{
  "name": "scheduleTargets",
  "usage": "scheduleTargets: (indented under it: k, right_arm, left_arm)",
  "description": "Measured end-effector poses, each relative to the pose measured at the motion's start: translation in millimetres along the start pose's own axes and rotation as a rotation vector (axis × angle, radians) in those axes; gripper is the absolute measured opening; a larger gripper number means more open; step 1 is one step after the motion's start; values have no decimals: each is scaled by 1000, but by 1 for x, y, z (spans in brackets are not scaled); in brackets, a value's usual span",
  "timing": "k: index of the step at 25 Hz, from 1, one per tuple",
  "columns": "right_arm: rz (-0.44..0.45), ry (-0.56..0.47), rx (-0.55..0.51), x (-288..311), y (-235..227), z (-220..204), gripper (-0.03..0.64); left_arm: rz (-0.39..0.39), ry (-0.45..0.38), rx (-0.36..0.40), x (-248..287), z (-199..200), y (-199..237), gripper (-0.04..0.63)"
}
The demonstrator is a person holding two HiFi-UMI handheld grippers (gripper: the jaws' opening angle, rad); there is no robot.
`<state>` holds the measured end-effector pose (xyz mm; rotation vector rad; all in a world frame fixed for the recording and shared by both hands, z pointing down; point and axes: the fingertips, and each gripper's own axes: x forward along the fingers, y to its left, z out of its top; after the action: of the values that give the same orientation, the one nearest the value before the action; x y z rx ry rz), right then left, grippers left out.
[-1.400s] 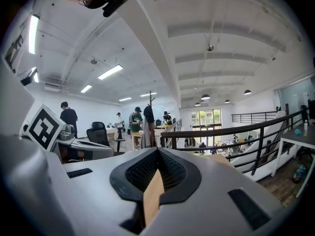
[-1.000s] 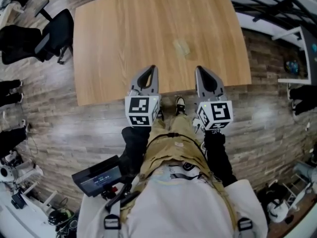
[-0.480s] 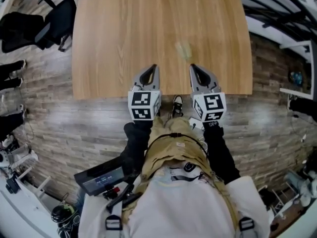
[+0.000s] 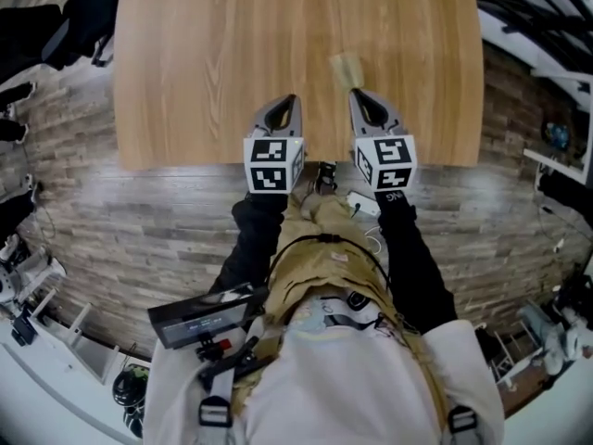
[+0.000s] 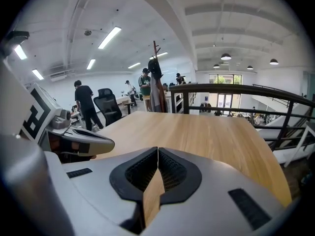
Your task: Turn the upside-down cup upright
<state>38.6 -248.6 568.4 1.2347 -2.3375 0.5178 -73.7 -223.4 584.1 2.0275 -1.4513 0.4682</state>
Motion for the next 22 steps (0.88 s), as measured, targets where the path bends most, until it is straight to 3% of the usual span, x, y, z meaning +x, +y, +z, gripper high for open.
scheduleTargets:
  k: [18,22]
  right_arm:
    - [-9,101,11,78,-34,-32,26]
    - [-10,135,10,92,-41,-38,82]
  left_arm:
    - [-16,166,-33,52,-39,19,2]
    - [-15,169,-53,60,-39,22,2]
